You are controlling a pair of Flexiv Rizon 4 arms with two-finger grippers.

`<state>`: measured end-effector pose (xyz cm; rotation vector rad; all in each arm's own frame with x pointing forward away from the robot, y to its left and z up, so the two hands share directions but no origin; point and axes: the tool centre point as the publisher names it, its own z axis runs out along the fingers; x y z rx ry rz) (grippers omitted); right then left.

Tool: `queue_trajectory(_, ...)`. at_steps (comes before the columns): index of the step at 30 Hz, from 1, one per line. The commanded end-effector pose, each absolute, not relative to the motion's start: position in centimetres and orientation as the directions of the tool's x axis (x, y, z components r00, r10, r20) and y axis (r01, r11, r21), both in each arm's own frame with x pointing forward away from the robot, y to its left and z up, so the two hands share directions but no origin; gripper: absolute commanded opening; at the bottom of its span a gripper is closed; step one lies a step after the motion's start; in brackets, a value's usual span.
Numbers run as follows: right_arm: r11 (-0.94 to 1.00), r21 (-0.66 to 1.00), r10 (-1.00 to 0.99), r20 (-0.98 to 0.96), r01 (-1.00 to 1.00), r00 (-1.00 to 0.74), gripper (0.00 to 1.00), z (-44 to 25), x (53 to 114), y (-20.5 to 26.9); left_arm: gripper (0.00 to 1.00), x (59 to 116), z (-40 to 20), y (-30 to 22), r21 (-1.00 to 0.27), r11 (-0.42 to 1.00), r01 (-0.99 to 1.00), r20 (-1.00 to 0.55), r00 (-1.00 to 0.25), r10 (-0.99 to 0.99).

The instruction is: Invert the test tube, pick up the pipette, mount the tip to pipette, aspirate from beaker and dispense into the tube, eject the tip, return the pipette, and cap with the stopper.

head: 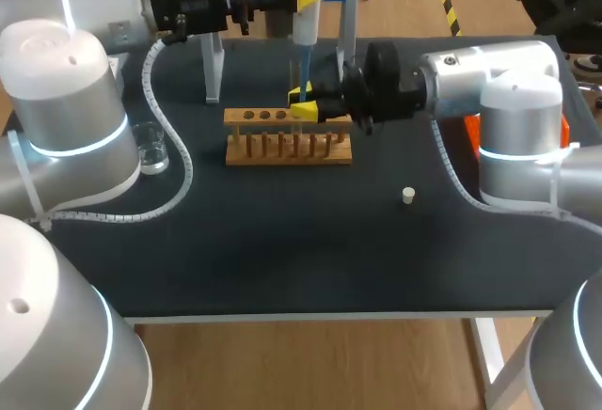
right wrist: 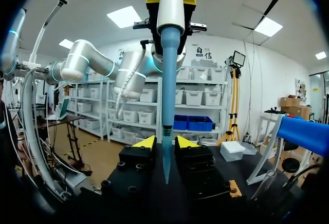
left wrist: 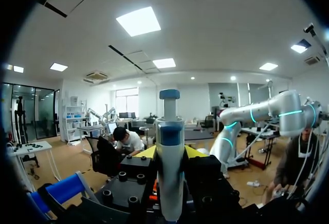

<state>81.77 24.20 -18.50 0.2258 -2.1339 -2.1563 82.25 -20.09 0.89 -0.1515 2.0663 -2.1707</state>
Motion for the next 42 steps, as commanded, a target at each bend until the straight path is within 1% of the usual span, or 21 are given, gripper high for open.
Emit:
queue_trajectory(1, -0.001, 0.999, -0.172, -0.032, -0.032, -0.985, 1.0, -18.7, 81.5, 23.8, 0.0, 82.2, 0.8, -20.0, -0.998, -0.053, 0.035, -0.026, -0.985, -0.169)
queue_trajectory(7, 0.026, 0.999, -0.173, -0.026, -0.031, -0.985, 1.0, -19.8, 80.8, 22.1, 0.0, 82.2, 0.8, -20.0, -0.998, -0.053, 0.035, -0.026, -0.985, -0.169)
queue_trajectory(16, 0.069, 0.997, -0.153, -0.015, -0.025, -0.988, 1.0, -22.7, 79.6, 17.7, 0.0, 82.2, 0.8, -20.0, -0.998, -0.053, 0.035, -0.026, -0.985, -0.169)
queue_trajectory(22, 0.092, 0.996, -0.128, -0.003, -0.015, -0.992, 1.0, -23.8, 79.3, 15.7, 0.0, 82.2, 0.8, -20.0, -0.998, -0.053, 0.035, -0.026, -0.985, -0.169)
queue_trajectory(42, 0.095, 0.995, -0.127, -0.004, -0.016, -0.992, 1.0, -23.9, 79.2, 15.3, 0.0, 82.2, 0.8, -20.0, -0.998, -0.053, 0.035, -0.026, -0.985, -0.169)
